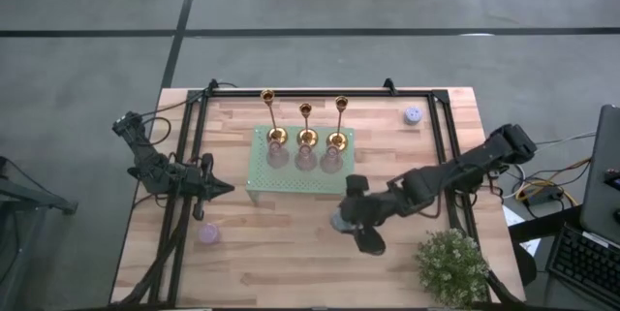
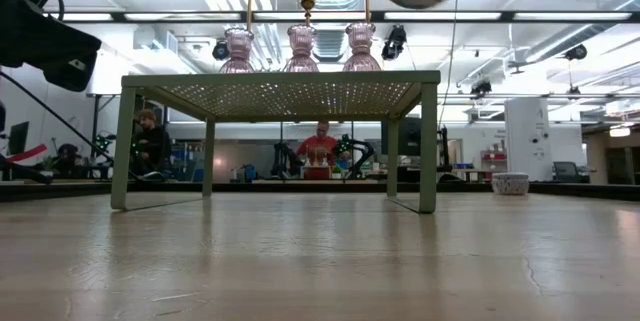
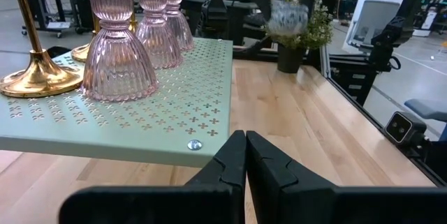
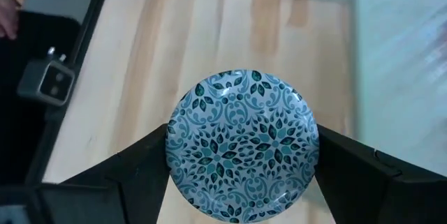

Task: Pick & Place candle stick holders
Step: Put the blue scented candle on the shelf

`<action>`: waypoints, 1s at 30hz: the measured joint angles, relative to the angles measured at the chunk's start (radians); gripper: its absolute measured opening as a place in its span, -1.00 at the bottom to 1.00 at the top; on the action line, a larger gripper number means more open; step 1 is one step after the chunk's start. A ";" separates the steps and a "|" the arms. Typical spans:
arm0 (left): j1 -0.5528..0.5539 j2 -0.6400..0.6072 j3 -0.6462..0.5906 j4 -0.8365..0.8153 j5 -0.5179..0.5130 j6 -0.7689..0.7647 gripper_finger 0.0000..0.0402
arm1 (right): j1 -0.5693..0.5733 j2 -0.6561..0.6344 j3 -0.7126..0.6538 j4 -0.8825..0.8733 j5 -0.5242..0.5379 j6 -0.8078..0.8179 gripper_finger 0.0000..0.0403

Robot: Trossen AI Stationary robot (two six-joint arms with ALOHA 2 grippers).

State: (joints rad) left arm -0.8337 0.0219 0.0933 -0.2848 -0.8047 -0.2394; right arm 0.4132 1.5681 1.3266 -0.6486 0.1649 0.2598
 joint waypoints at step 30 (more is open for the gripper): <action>0.000 0.002 0.000 0.000 0.000 0.000 -0.93 | -0.190 0.419 0.611 -0.351 0.116 -0.111 0.48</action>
State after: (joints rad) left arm -0.8341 0.0235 0.0933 -0.2844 -0.8051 -0.2394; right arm 0.2231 1.9870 1.9381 -0.9998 0.2807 0.1488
